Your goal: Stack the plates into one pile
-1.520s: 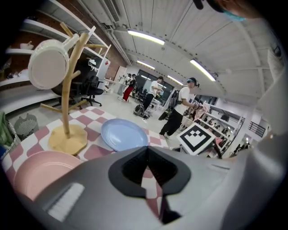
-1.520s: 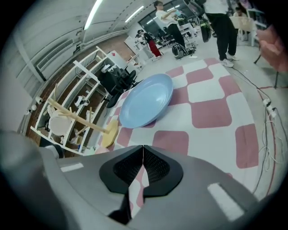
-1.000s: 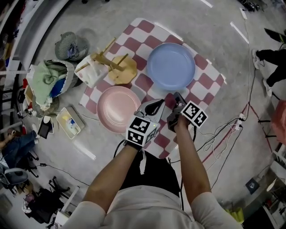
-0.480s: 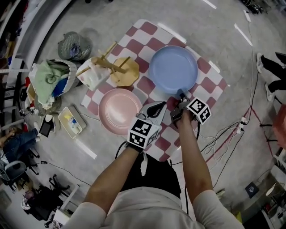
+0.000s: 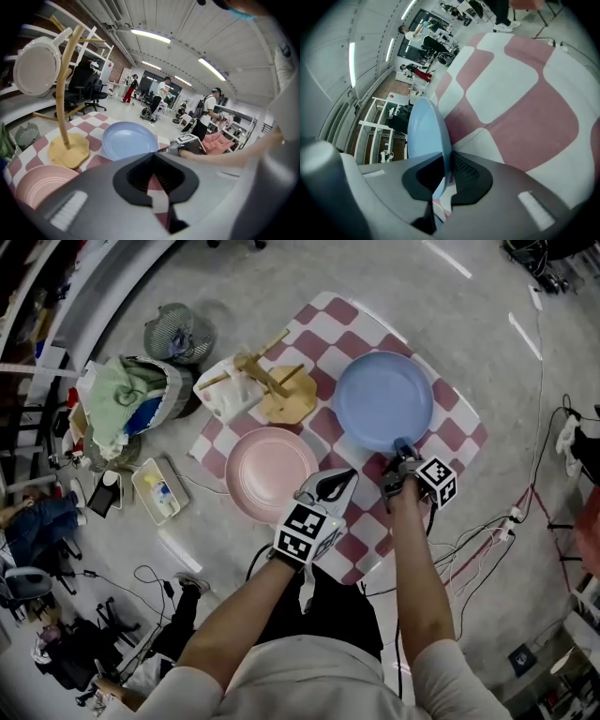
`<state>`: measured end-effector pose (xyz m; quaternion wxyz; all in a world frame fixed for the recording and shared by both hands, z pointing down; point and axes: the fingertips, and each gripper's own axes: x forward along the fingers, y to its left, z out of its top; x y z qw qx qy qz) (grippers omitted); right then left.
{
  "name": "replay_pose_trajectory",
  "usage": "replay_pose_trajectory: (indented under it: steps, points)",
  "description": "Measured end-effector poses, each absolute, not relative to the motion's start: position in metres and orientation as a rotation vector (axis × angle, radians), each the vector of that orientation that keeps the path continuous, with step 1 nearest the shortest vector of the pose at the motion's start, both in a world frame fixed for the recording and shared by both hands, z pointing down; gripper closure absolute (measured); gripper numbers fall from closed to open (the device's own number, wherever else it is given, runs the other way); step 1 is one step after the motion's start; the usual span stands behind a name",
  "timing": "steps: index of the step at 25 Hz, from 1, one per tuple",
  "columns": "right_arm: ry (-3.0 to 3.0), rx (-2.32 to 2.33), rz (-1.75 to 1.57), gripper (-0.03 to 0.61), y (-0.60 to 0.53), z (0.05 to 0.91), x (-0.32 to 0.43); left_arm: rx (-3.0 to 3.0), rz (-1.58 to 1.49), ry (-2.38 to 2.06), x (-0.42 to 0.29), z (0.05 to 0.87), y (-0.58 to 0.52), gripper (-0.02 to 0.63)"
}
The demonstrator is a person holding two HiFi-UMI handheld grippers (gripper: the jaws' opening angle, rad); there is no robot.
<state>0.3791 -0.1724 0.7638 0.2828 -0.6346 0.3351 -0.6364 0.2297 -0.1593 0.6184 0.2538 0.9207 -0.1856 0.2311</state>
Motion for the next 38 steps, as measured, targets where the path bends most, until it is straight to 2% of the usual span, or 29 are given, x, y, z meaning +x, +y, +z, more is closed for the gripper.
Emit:
replay_pose_trajectory:
  steps: [19,38]
  points:
    - [0.899,-1.666,-1.659,0.545,-0.105,0.697,0.329,2.557,0.536,-0.517,0.183,0.573,-0.121,0.607]
    - [0.965,-1.638,-1.666,0.543,-0.050,0.652,0.214,2.602,0.446,-0.562,0.087,0.530,-0.073,0.607]
